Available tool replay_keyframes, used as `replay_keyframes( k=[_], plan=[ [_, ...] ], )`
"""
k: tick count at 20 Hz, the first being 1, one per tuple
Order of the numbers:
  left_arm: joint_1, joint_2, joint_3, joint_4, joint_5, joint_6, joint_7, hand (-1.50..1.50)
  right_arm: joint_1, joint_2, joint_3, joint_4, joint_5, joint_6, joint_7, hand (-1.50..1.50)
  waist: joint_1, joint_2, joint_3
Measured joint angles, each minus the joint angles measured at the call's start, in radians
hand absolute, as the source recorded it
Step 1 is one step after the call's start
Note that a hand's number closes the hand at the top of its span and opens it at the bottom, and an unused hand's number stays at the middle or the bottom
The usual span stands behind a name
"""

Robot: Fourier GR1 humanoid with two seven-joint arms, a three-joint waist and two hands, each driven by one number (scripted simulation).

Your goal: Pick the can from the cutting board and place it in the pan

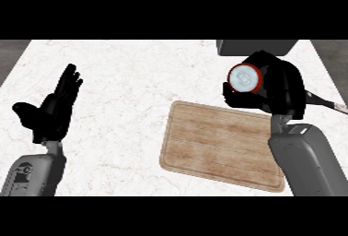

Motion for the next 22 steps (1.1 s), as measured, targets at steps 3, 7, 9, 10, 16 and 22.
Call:
replay_keyframes(
  k=[3,7,9,10,16,22],
  plan=[
    [0.003,-0.006,-0.006,-0.013,-0.003,0.001,0.009,0.0,-0.016,-0.052,-0.086,0.146,-0.032,-0.051,-0.127,1.5,0.004,0.001,0.0],
    [-0.003,-0.012,-0.008,0.002,-0.008,0.0,-0.008,0.0,-0.074,-0.125,-0.169,0.367,-0.033,-0.115,-0.276,1.5,0.012,0.006,0.001],
    [-0.008,-0.016,-0.017,-0.003,-0.015,0.003,-0.001,0.0,-0.107,-0.148,-0.201,0.494,-0.019,-0.168,-0.34,1.5,0.021,0.009,0.001],
    [-0.008,-0.016,-0.016,-0.004,-0.012,0.0,0.0,0.0,-0.124,-0.156,-0.215,0.558,-0.012,-0.194,-0.373,1.5,0.024,0.009,0.001],
    [-0.022,-0.011,-0.015,-0.012,-0.001,-0.018,0.013,0.0,-0.221,-0.22,-0.325,0.891,-0.05,-0.301,-0.581,1.5,0.043,0.018,0.003],
    [-0.039,-0.015,-0.022,-0.006,-0.008,-0.019,0.007,0.0,-0.286,-0.231,-0.416,1.112,-0.121,-0.313,-0.724,-1.5,0.059,0.026,0.005]
  ],
)
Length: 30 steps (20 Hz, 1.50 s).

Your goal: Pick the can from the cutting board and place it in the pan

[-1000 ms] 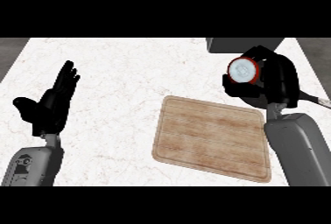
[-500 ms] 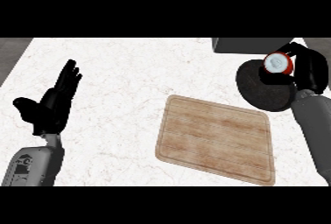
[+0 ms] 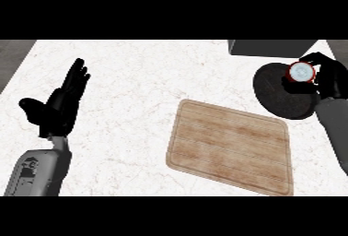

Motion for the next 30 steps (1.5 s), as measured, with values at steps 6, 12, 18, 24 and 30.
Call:
replay_keyframes(
  k=[6,12,18,24,30],
  plan=[
    [-0.009,-0.001,0.006,0.013,0.002,-0.001,-0.011,0.0,-0.033,-0.014,-0.07,0.13,-0.093,0.203,-0.073,-1.5,0.006,0.001,-0.004],
    [-0.005,-0.007,0.002,0.015,-0.002,0.001,-0.012,0.0,-0.029,-0.006,-0.129,0.189,-0.145,0.214,-0.214,-1.5,0.004,0.001,-0.003],
    [0.022,0.001,0.016,0.013,0.001,-0.002,-0.027,0.0,-0.014,-0.025,-0.253,0.184,-0.276,0.26,-0.373,-1.5,-0.016,-0.007,-0.001],
    [0.042,0.016,0.038,-0.005,0.012,-0.005,-0.003,0.0,0.061,-0.076,-0.323,0.189,-0.381,0.488,-0.48,-1.5,-0.047,-0.022,-0.003],
    [0.067,0.026,0.057,-0.021,0.014,-0.003,0.009,0.0,0.197,-0.1,-0.33,0.09,-0.455,0.7,-0.549,-1.5,-0.08,-0.035,-0.006]
  ],
)
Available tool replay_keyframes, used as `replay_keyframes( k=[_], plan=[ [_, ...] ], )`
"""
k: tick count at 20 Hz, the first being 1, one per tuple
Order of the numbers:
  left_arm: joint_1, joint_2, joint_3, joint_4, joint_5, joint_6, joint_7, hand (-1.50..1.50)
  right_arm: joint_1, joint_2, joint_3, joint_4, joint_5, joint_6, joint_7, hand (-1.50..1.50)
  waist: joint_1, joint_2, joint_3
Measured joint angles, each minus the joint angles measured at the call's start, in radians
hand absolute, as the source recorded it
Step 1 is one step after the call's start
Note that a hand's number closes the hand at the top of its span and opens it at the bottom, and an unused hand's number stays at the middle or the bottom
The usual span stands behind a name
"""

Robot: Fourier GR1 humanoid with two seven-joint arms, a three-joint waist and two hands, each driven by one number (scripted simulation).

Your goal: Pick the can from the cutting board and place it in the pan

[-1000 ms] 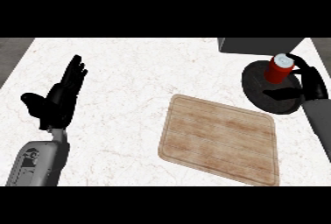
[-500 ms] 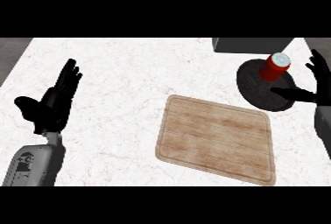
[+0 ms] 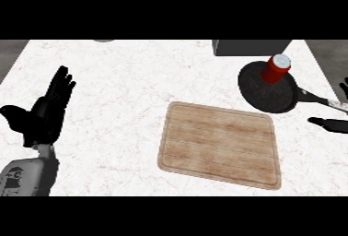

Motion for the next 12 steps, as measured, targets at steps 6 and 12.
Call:
replay_keyframes(
  k=[6,12],
  plan=[
    [0.029,0.001,0.005,-0.033,-0.003,0.004,0.019,0.0,0.192,-0.009,0.001,-0.215,-0.074,0.136,0.014,-1.5,-0.018,-0.006,-0.002],
    [0.035,-0.014,0.001,-0.013,-0.016,0.011,-0.013,0.0,0.409,0.048,0.009,-0.55,-0.148,0.193,0.141,-1.5,-0.018,-0.004,-0.003]
  ],
)
